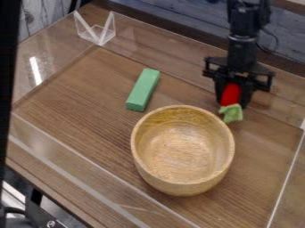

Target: Move the red fruit to the right

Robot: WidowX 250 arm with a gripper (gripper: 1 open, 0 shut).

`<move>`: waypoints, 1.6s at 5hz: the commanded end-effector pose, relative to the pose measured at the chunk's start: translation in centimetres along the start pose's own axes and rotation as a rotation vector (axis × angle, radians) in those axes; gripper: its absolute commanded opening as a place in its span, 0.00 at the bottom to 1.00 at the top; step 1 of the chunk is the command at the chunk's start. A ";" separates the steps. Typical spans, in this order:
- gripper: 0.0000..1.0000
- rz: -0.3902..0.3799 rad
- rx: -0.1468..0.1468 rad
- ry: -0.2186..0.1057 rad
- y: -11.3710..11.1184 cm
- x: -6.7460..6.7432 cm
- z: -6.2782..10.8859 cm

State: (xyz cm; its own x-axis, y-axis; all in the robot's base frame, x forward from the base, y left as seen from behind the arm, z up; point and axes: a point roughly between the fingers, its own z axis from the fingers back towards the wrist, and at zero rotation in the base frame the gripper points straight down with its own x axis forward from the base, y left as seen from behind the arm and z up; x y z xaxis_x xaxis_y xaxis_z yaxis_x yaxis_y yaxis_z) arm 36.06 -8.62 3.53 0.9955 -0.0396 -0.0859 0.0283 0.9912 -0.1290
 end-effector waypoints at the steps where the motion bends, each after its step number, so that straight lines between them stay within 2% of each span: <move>1: 0.00 -0.049 -0.013 -0.050 -2.5 1.3 1.1; 2: 1.00 -0.027 -0.020 -0.044 -2.4 0.8 1.4; 3: 1.00 -0.004 -0.026 -0.034 -2.3 0.2 2.1; 4: 1.00 -0.045 -0.028 -0.036 -1.0 -0.7 3.1; 5: 1.00 -0.075 -0.033 -0.056 0.6 -1.7 4.8; 6: 1.00 -0.107 -0.038 -0.054 2.1 -2.3 5.1; 8: 1.00 -0.073 -0.044 -0.033 0.4 -1.6 4.4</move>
State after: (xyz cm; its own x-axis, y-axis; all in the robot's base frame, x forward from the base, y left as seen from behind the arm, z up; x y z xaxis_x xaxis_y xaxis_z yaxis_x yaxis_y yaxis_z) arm 34.15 -7.25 6.04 0.9890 -0.1065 -0.1022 0.0877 0.9809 -0.1734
